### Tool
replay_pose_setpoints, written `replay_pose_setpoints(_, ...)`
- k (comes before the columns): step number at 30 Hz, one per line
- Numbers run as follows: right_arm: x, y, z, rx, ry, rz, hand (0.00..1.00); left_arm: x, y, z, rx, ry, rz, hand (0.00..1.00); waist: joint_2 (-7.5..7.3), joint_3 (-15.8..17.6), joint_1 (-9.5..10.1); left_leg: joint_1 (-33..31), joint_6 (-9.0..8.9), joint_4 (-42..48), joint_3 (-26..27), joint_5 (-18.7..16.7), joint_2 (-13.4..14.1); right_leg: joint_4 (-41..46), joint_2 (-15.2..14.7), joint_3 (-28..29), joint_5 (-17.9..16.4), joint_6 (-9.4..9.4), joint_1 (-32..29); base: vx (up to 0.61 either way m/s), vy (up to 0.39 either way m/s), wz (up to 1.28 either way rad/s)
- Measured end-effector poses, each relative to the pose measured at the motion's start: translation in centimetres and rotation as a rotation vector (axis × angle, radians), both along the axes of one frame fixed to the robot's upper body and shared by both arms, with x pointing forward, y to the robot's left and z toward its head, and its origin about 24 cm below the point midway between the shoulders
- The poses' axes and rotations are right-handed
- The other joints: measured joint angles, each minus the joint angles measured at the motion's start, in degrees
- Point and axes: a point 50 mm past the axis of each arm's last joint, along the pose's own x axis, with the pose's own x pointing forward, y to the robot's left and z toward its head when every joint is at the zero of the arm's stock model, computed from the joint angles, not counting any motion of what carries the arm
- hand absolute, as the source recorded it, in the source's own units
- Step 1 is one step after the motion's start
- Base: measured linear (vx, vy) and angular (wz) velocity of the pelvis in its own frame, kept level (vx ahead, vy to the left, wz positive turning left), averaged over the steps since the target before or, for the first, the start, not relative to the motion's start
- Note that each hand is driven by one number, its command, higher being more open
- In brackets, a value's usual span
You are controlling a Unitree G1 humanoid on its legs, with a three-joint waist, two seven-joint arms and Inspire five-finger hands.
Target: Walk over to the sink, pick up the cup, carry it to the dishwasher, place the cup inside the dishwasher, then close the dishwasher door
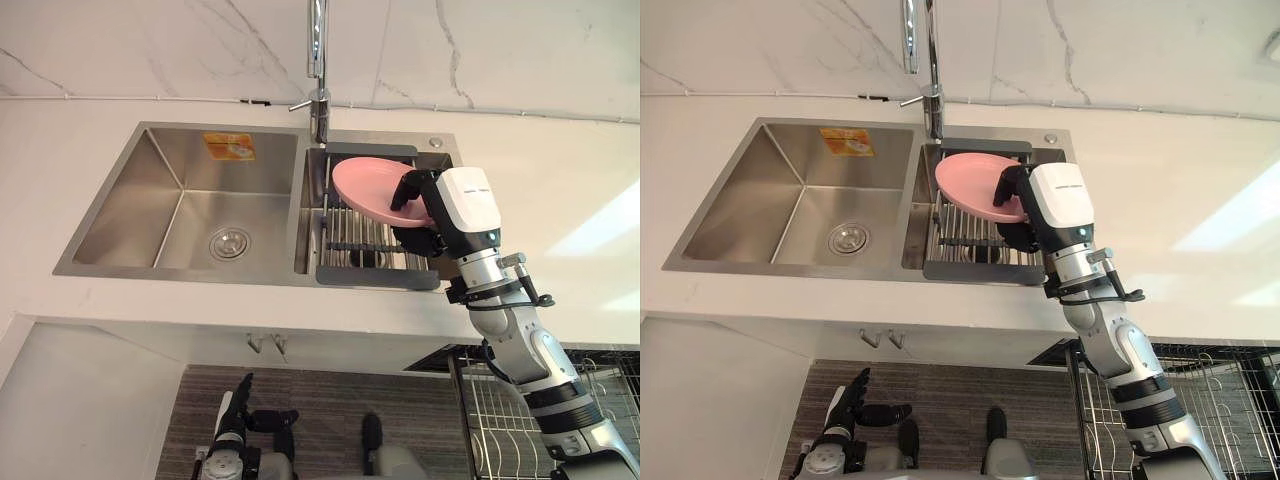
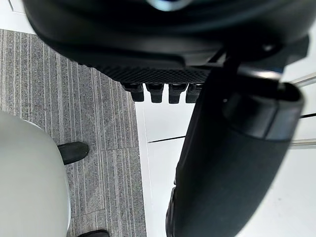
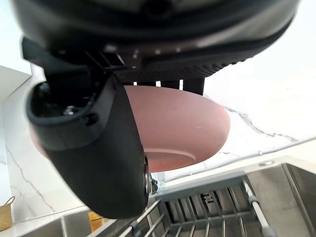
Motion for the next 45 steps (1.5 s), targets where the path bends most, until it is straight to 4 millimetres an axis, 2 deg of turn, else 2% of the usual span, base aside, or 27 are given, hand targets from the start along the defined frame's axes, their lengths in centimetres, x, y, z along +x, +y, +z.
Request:
replay_pose_setpoints(5, -0.6, -0.1, 1.7, 0.013, -0.075, 0.006, 0.0, 0.1, 0.0, 0.0, 0.0, -0.001, 0.0, 1.0, -0.01, -0.06, 0.03, 1.11, 0.01, -0.52, 0.36, -0.01, -0.01, -0.11, 0.03, 0.63, 0.01, 0.0, 0.71, -0.01, 0.001, -0.04)
replay_pose_setpoints(11, -3.8, -1.0, 4.5, 0.038, -0.238, -0.004, 0.0, 0.1, -0.1, -0.1, 0.001, 0.008, -0.004, 1.0, -0.06, -0.2, -0.14, 3.66, 0.01, -1.72, 1.89, -0.02, 0.19, -0.25, 0.39, 2.02, 0.0, 0.0, 1.96, -0.02, 0.0, -0.13)
replay_pose_setpoints(14, -5.6, -1.9, 5.7, 0.049, -0.334, -0.032, 0.0, -0.3, -0.1, -0.3, 0.003, 0.028, -0.005, 1.0, -0.16, -0.58, -1.35, 4.61, -0.01, -2.07, 2.95, -0.14, 0.2, -0.24, 0.48, 3.13, -0.03, 0.02, 2.23, -0.03, 0.003, -0.18)
replay_pose_setpoints(19, -7.4, -3.7, 6.0, 0.069, -0.396, -0.125, 0.0, -1.2, -0.2, -0.7, 0.0, 0.065, -0.002, 1.0, -0.13, -3.0, -2.29, 5.97, -0.1, -2.11, 6.0, -1.06, 0.38, 0.05, 0.81, 5.89, -0.09, 0.06, 1.66, -0.02, 0.011, -0.33)
replay_pose_setpoints(20, -7.8, -4.2, 6.1, 0.071, -0.41, -0.153, 0.0, -1.4, -0.2, -0.8, -0.001, 0.071, -0.003, 1.0, -0.11, -3.22, -2.97, 6.36, -0.14, -2.06, 6.96, -1.35, 0.35, 0.36, 1.0, 6.85, -0.11, 0.1, 1.4, -0.02, 0.017, -0.44)
replay_pose_setpoints(24, -8.8, -6.2, 5.8, 0.06, -0.418, -0.258, 0.0, -2.0, -0.6, -1.0, -0.004, 0.09, -0.023, 1.0, 0.27, -4.05, -4.77, 7.25, -0.6, -1.77, 11.57, -3.03, 0.27, 1.42, 1.43, 11.18, -0.35, 0.36, -0.46, -0.02, 0.03, -0.56)
replay_pose_setpoints(28, -9.7, -7.6, 5.4, 0.049, -0.399, -0.344, 0.0, -2.6, -0.5, -1.3, -0.002, 0.119, 0.0, 1.0, 0.87, -4.64, -6.38, 7.1, -0.29, -1.01, 15.42, -3.76, 0.18, 2.48, 2.41, 14.99, -0.36, 0.44, -2.86, 0.01, 0.015, -0.55)
replay_pose_setpoints(35, -9.8, -9.6, 3.0, 0.08, -0.287, -0.468, 0.0, -3.4, 0.2, -1.6, 0.031, 0.158, 0.031, 1.0, 2.95, -4.64, -8.51, 6.11, -0.28, 2.06, 23.73, -7.04, -0.19, 3.89, 3.76, 23.15, -0.11, 1.08, -7.2, 0.01, 0.021, -0.61)
replay_pose_setpoints(40, -10.1, -12.2, 1.8, 0.104, -0.231, -0.62, 0.0, -3.6, 0.1, -1.6, 0.025, 0.161, 0.041, 1.0, 4.63, -2.17, -10.97, 4.29, 0.58, 4.72, 28.74, -9.58, -1.26, 4.47, 3.76, 28.37, 0.18, 1.97, -10.59, 0.01, 0.025, -0.5)
replay_pose_setpoints(42, -10.4, -12.8, 1.8, 0.114, -0.236, -0.658, 0.0, -3.5, 0.0, -1.6, 0.017, 0.159, 0.039, 1.0, 5.17, -1.51, -11.44, 3.57, 0.74, 5.9, 29.49, -10.3, -1.31, 4.67, 3.67, 29.09, 0.27, 2.11, -11.32, 0.02, 0.015, -0.34)
replay_pose_setpoints(45, -10.8, -14.2, 1.3, 0.133, -0.232, -0.745, 0.0, -2.8, -0.4, -1.3, 0.01, 0.123, 0.037, 1.0, 6.01, 1.26, -12.08, 1.04, 1.35, 10.03, 31.93, -12.64, -1.14, 5.77, 3.67, 31.45, 0.43, 2.51, -13.88, 0.0, 0.014, -0.36)
